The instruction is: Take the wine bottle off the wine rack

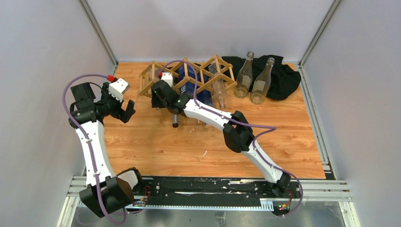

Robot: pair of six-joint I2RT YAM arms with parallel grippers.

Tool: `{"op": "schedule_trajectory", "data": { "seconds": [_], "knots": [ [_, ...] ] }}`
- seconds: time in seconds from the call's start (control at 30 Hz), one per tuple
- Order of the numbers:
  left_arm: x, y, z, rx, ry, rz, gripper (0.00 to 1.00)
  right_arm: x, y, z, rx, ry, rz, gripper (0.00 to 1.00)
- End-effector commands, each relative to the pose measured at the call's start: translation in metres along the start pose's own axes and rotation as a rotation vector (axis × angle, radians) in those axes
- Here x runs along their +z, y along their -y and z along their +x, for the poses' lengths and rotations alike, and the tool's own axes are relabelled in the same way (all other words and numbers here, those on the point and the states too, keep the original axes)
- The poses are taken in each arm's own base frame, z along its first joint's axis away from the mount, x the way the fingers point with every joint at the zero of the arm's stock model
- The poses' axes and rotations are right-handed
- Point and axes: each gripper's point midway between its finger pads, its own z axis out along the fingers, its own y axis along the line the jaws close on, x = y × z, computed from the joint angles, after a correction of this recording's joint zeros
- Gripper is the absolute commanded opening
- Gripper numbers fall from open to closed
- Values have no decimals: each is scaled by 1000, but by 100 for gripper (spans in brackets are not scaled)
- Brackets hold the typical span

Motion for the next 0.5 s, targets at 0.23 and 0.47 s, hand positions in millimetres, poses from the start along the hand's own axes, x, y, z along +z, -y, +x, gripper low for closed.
{"op": "schedule_trajectory", "data": {
  "seconds": [0.23,0.47],
  "knots": [
    [-5,6,5,69,-2,-2,100,-26,-22,-13,122,15,-105,0],
    [-2,7,6,88,1,17,100,-57,-43,-9,140,2,-167,0]
  ]
}}
